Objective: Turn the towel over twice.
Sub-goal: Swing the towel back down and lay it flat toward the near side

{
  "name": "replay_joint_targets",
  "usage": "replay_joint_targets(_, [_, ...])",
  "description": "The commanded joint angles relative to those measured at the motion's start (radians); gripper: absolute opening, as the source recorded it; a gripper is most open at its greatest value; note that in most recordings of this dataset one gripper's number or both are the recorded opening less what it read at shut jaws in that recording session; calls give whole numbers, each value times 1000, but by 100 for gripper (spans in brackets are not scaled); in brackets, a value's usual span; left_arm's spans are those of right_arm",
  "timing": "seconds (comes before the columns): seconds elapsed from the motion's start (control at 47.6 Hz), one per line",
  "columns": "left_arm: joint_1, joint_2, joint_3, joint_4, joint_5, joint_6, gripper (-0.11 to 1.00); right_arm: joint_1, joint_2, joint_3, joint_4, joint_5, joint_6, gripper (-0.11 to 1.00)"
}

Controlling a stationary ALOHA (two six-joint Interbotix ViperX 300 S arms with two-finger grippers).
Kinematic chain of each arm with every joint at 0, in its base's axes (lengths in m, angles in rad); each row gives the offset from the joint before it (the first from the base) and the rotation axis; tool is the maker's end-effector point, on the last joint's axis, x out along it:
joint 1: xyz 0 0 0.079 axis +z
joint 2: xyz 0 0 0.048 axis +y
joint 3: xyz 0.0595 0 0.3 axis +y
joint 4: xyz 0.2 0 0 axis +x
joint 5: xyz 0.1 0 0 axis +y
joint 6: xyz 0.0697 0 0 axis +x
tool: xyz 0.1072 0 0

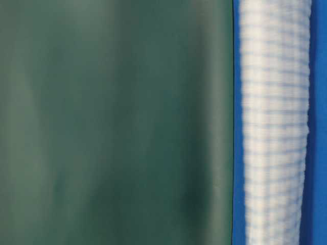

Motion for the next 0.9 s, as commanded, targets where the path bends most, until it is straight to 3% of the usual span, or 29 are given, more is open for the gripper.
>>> replay_joint_targets(0.0, [-64,52,-21,0,0,-54,3,89,66,-20,3,-28,38,5])
replay_joint_targets(0.168, [-195,133,-54,0,-15,-130,3,209,166,-52,3,-74,120,5])
replay_joint_targets(0.357, [-285,198,-92,0,-34,-143,3,275,239,-95,3,-80,143,5])
replay_joint_targets(0.882, [-273,232,-92,0,-29,-130,3,282,282,-129,0,-84,143,5])
